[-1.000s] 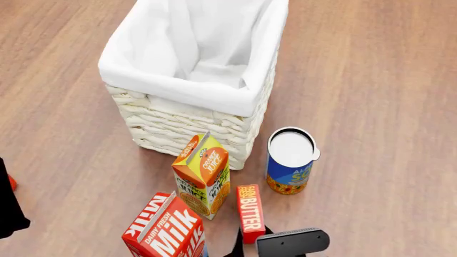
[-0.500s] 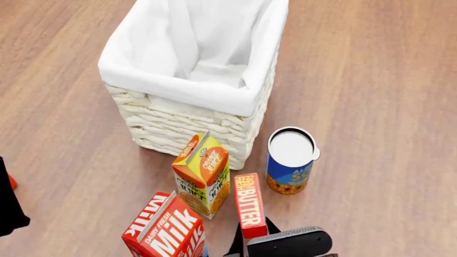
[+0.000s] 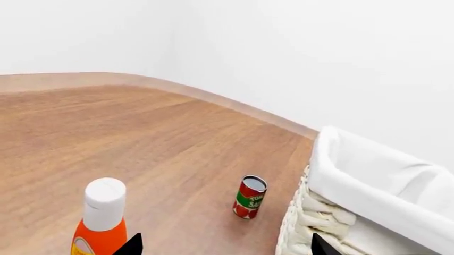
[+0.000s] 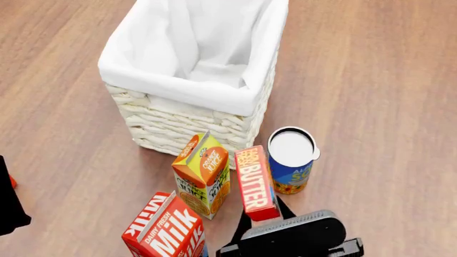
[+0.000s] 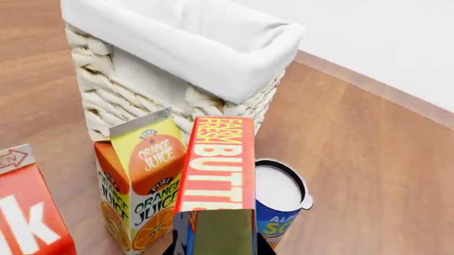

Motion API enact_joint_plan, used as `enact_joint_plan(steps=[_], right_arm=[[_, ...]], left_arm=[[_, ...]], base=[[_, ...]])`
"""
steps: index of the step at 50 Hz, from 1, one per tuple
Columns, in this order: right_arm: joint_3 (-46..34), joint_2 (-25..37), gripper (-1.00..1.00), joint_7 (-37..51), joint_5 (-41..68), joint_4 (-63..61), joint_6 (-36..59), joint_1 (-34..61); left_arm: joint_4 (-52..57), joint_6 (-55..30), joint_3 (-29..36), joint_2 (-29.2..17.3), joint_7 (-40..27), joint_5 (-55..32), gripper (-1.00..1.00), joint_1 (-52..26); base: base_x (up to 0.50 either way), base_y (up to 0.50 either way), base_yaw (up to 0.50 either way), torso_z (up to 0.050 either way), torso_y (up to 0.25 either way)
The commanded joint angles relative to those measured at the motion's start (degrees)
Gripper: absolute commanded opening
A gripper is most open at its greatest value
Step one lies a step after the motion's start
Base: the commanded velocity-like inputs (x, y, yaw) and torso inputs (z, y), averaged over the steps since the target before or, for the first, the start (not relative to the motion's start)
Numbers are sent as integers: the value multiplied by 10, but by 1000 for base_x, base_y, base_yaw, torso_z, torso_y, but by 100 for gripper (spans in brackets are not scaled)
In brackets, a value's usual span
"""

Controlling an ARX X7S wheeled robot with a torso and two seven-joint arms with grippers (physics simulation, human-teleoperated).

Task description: Pick up the butter and put it in the basket.

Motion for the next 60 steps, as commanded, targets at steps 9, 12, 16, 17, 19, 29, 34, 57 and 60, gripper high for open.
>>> enact_joint_plan(steps=[9, 12, 16, 17, 19, 29, 34, 57, 60], right_arm=[[62, 35, -100, 42, 43, -257, 286, 97], [82, 90, -100, 157, 216, -258, 286, 141], [100, 153, -100, 291, 420, -257, 276, 200], [116, 168, -100, 315, 468, -257, 275, 214], [146, 190, -100, 338, 526, -254, 270, 228], [226, 241, -100, 334, 617, -213, 228, 249], [243, 261, -100, 343, 685, -172, 228, 304], [166, 247, -100, 290, 726, 64, 278, 542], [141, 237, -100, 273, 714, 110, 297, 584]], left_arm=[[-2, 4, 7, 1, -4, 3, 100, -1], [1, 3, 7, 0, -6, 2, 100, -1], [0, 5, 8, 1, -7, 3, 100, -1], [2, 6, 9, 2, -8, 5, 100, 1], [6, 6, 10, 2, -9, 5, 100, 3], [4, 6, 11, 2, -12, 3, 100, 2], [6, 6, 10, 2, -15, 1, 100, 2], [2, 8, 12, 3, -21, -3, 100, -2], [5, 5, 12, 3, -25, -6, 100, -3]], base=[[0, 0, 0, 0, 1], [0, 0, 0, 0, 0], [0, 0, 0, 4, 2], [0, 0, 0, 0, 0], [0, 0, 0, 0, 0], [0, 0, 0, 0, 1], [0, 0, 0, 0, 2], [0, 0, 0, 0, 1], [0, 0, 0, 0, 0]])
